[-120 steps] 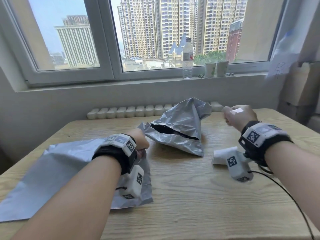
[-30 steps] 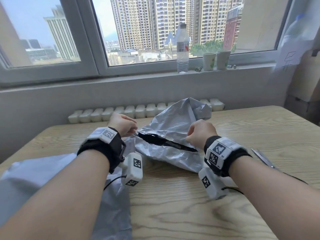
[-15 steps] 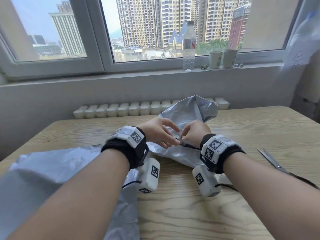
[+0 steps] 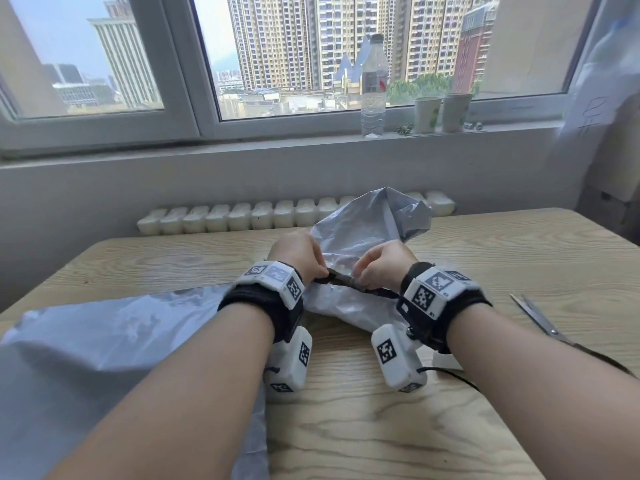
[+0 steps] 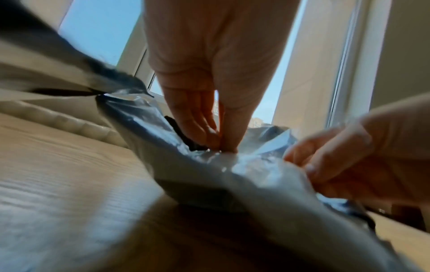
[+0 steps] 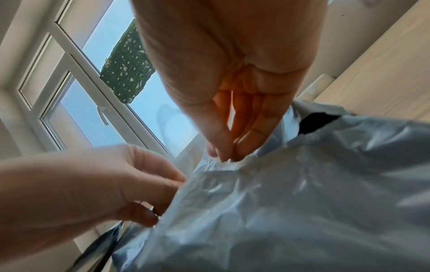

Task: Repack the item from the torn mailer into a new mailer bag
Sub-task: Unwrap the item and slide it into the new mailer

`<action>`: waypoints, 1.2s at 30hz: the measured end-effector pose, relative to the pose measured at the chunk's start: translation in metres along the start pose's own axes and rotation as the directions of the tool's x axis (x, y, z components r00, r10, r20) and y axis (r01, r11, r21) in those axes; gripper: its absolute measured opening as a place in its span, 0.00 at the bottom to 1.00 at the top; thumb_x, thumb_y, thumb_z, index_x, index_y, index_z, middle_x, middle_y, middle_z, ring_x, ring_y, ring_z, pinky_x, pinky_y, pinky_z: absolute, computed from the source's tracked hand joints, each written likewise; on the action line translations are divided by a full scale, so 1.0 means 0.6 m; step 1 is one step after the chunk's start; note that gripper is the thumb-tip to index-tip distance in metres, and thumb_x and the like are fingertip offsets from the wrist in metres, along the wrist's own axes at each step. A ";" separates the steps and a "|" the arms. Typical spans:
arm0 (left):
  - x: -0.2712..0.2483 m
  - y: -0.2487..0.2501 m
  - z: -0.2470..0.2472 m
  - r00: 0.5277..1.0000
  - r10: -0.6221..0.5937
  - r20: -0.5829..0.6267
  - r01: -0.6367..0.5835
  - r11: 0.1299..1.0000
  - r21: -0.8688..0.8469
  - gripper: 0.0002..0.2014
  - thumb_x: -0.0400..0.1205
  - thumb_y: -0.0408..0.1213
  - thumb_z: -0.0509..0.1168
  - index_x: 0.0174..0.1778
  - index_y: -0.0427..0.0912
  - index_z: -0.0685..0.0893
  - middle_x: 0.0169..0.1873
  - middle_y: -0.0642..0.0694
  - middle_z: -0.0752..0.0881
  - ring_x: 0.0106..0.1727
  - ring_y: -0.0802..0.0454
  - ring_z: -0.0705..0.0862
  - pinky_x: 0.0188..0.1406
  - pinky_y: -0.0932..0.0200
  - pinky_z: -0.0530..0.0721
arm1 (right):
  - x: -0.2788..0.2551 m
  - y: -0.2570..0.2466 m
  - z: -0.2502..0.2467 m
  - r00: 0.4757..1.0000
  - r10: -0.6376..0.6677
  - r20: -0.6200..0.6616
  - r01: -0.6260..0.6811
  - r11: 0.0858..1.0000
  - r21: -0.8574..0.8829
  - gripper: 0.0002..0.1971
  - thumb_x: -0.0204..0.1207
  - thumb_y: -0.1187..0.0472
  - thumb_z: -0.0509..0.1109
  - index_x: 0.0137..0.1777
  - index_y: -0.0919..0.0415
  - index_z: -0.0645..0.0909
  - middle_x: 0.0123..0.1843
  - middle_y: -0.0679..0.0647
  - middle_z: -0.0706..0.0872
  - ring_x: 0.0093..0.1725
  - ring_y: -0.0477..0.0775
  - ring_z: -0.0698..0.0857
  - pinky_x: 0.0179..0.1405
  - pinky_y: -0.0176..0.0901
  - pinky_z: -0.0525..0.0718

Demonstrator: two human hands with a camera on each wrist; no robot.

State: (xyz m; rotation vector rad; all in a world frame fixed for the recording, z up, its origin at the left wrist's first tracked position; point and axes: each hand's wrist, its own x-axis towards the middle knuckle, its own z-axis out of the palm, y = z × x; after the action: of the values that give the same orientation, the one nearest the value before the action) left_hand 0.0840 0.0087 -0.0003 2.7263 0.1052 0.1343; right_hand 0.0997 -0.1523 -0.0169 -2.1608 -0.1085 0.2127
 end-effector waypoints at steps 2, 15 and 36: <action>-0.001 -0.004 0.012 0.999 -0.044 0.024 0.041 0.991 0.128 0.02 0.69 0.37 0.76 0.35 0.48 0.92 0.39 0.48 0.90 0.44 0.49 0.88 0.48 0.54 0.89 | -0.001 0.003 -0.001 1.000 0.008 -0.012 -0.008 1.000 -0.017 0.15 0.62 0.74 0.76 0.21 0.56 0.86 0.30 0.53 0.89 0.42 0.56 0.89 0.51 0.50 0.89; -0.012 0.008 0.017 0.924 -0.034 0.382 -0.065 0.968 0.241 0.08 0.72 0.35 0.72 0.43 0.48 0.94 0.46 0.51 0.92 0.51 0.51 0.88 0.53 0.54 0.89 | -0.021 0.007 0.021 0.999 -0.027 0.029 0.037 0.896 -0.443 0.07 0.68 0.65 0.74 0.42 0.54 0.92 0.46 0.51 0.92 0.50 0.51 0.88 0.49 0.38 0.86; -0.027 0.009 -0.005 0.936 0.066 0.345 -0.169 0.946 0.277 0.13 0.72 0.42 0.78 0.51 0.45 0.91 0.50 0.49 0.91 0.41 0.56 0.84 0.42 0.62 0.84 | -0.039 0.000 -0.025 0.995 -0.070 -0.067 0.048 0.957 -0.287 0.09 0.65 0.67 0.74 0.28 0.53 0.84 0.34 0.50 0.88 0.43 0.53 0.89 0.48 0.45 0.89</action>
State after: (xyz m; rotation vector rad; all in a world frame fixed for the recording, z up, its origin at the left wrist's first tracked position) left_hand 0.0680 0.0031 0.0032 3.0158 -0.1493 -0.3365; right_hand 0.0796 -0.1680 -0.0059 -2.4462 -0.1678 0.0824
